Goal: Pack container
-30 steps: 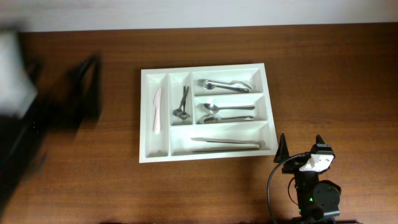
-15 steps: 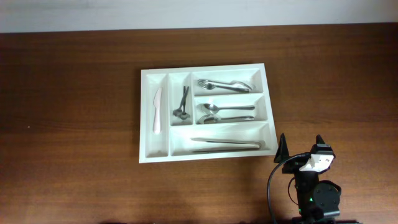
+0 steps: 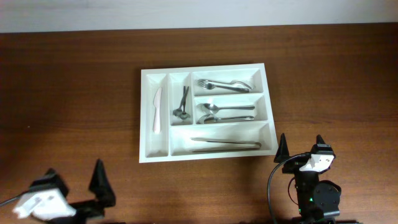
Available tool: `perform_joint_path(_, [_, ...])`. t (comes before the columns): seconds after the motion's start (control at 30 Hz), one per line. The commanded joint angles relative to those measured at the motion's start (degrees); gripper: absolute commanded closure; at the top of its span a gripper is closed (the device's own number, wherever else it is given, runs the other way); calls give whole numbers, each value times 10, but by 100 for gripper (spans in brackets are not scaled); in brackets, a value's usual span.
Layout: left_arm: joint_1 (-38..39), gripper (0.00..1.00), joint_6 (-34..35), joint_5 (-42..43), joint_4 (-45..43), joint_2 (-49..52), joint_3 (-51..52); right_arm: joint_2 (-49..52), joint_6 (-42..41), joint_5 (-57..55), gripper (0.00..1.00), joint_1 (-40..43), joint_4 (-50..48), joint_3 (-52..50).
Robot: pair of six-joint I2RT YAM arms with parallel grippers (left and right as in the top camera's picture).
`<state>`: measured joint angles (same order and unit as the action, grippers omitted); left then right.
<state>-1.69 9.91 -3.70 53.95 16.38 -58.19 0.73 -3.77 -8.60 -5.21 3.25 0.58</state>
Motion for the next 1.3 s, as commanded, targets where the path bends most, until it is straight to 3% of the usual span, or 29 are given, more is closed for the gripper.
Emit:
perform_joint_path(0.0, [-11,1,-10,-3,-74,-57,134,-4,5,-9,1,4,5,-3])
perform_joint_path(0.23, [-11,1,-10,11,-195,-136,337,-4,5,-9,1,4,5,-3])
perform_joint_path(0.47, [-11,1,-10,10,-232,-161,437,-4,5,-9,1,4,5,-3])
perform_joint_path(0.7, [-11,1,-28,9,-282,-161,491,-4,5,-9,1,4,4,-3])
perform_joint_path(1.07, [-11,1,-189,9,-343,-161,516,-4,5,-9,1,4,4,-3])
perform_joint_path(1.27, [-11,1,-193,9,-335,-161,516,-4,5,-9,1,4,5,-3])
